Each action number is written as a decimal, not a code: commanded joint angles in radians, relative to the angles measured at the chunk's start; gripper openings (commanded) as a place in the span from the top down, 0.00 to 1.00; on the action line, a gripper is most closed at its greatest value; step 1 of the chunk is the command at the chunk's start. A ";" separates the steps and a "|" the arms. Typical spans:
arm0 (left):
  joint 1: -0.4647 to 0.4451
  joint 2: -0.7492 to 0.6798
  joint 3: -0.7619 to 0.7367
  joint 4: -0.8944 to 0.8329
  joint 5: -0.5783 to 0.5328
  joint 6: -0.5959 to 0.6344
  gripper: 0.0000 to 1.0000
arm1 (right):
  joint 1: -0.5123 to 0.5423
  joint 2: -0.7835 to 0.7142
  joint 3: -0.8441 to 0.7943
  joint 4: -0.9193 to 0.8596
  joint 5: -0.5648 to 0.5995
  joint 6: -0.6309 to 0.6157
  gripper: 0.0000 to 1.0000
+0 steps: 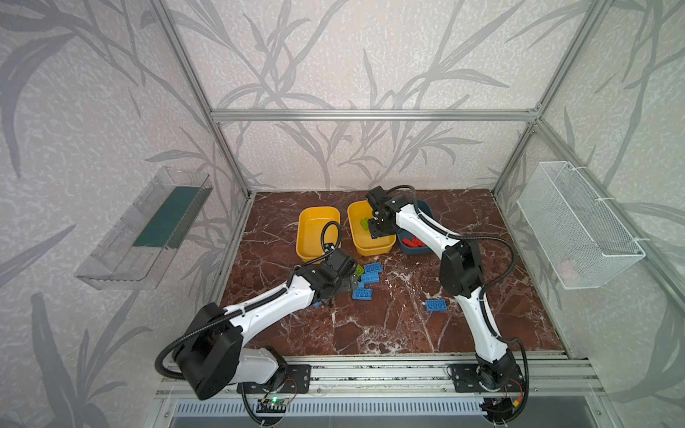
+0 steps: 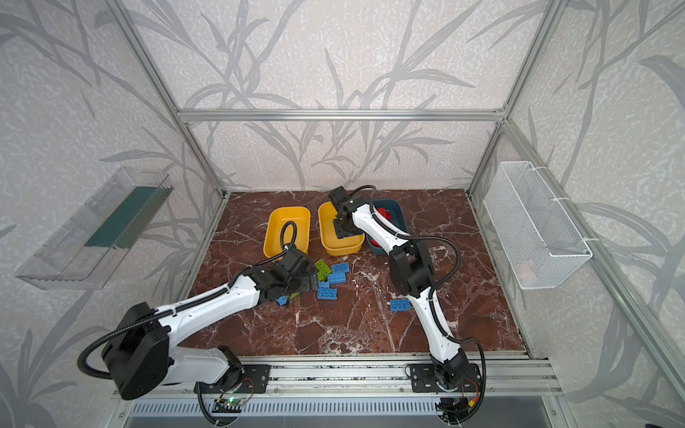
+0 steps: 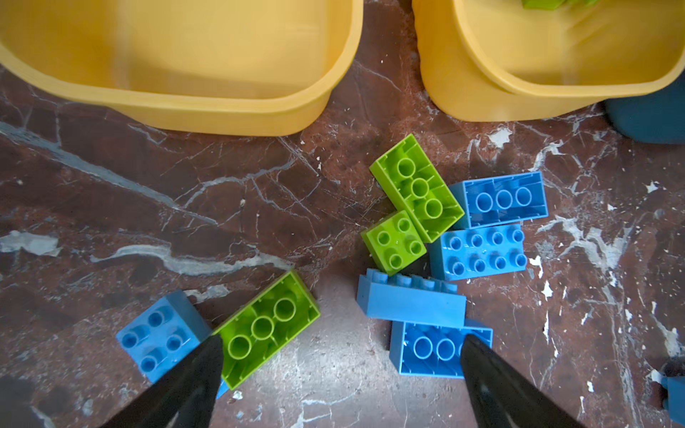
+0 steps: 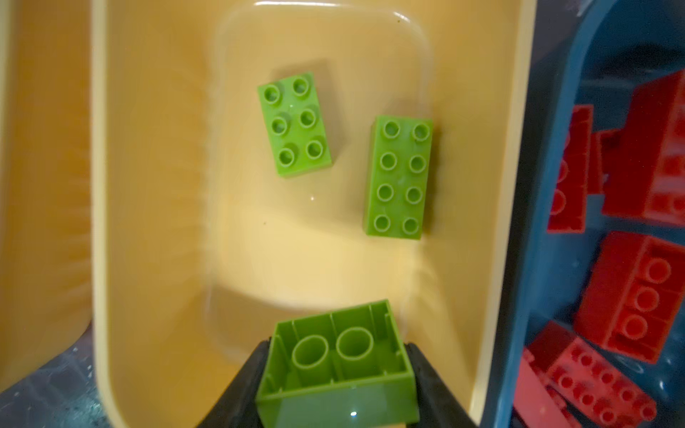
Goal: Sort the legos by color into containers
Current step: 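Carry the green brick with the right gripper into the yellow tub and release it, then lower the left gripper onto a green brick and grasp it while the right gripper withdraws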
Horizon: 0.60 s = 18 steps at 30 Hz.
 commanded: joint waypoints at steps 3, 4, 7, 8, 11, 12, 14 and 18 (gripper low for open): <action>0.032 0.091 0.089 -0.019 0.070 0.023 0.01 | -0.023 0.161 0.288 -0.153 -0.054 -0.054 0.47; 0.035 0.104 0.095 -0.019 0.074 0.024 0.01 | -0.025 0.193 0.350 -0.179 -0.064 -0.057 0.42; 0.045 0.134 0.108 -0.009 0.093 0.031 0.01 | -0.024 0.237 0.466 -0.228 -0.099 -0.064 0.26; 0.044 0.143 0.115 -0.008 0.098 0.034 0.01 | -0.024 0.231 0.470 -0.231 -0.105 -0.064 0.22; 0.048 0.167 0.135 -0.015 0.106 0.039 0.02 | -0.025 0.159 0.401 -0.208 -0.117 -0.066 0.17; 0.048 0.171 0.138 -0.014 0.109 0.039 0.02 | -0.024 0.126 0.362 -0.194 -0.117 -0.065 0.16; 0.048 0.175 0.146 -0.015 0.110 0.033 0.02 | -0.024 0.030 0.242 -0.153 -0.120 -0.056 0.15; 0.048 0.175 0.149 -0.011 0.111 0.018 0.04 | -0.021 -0.204 -0.067 -0.023 -0.112 -0.041 0.11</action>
